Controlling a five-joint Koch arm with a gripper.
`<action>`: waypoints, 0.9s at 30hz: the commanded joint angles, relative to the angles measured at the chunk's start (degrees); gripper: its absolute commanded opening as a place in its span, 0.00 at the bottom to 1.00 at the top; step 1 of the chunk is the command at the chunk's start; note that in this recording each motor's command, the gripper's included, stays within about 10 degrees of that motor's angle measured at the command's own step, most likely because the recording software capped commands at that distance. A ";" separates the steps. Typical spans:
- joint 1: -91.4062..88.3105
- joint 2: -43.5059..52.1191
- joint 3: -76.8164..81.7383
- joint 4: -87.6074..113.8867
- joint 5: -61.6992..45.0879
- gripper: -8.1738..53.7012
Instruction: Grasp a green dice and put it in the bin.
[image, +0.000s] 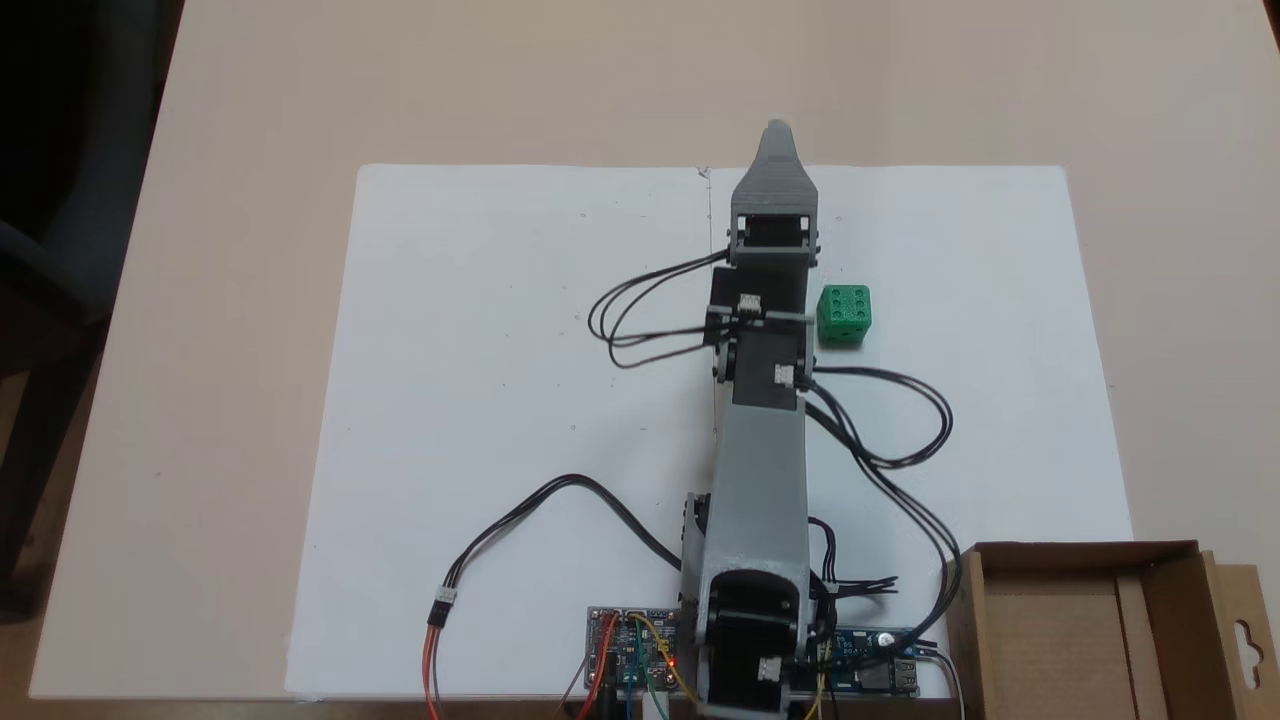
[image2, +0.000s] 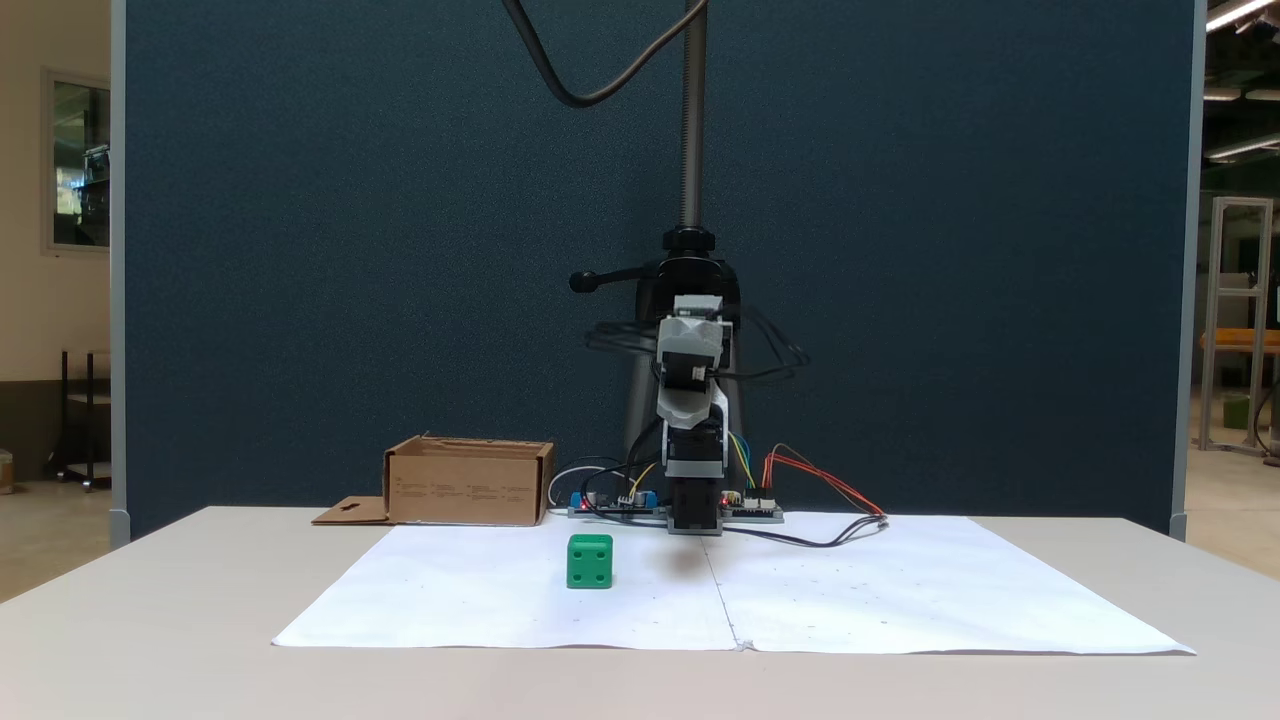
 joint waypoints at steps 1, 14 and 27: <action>0.70 -4.13 -9.12 9.30 0.35 0.82; 2.99 -10.11 -36.12 55.18 0.44 0.82; 14.50 -16.79 -38.94 91.47 -9.93 0.82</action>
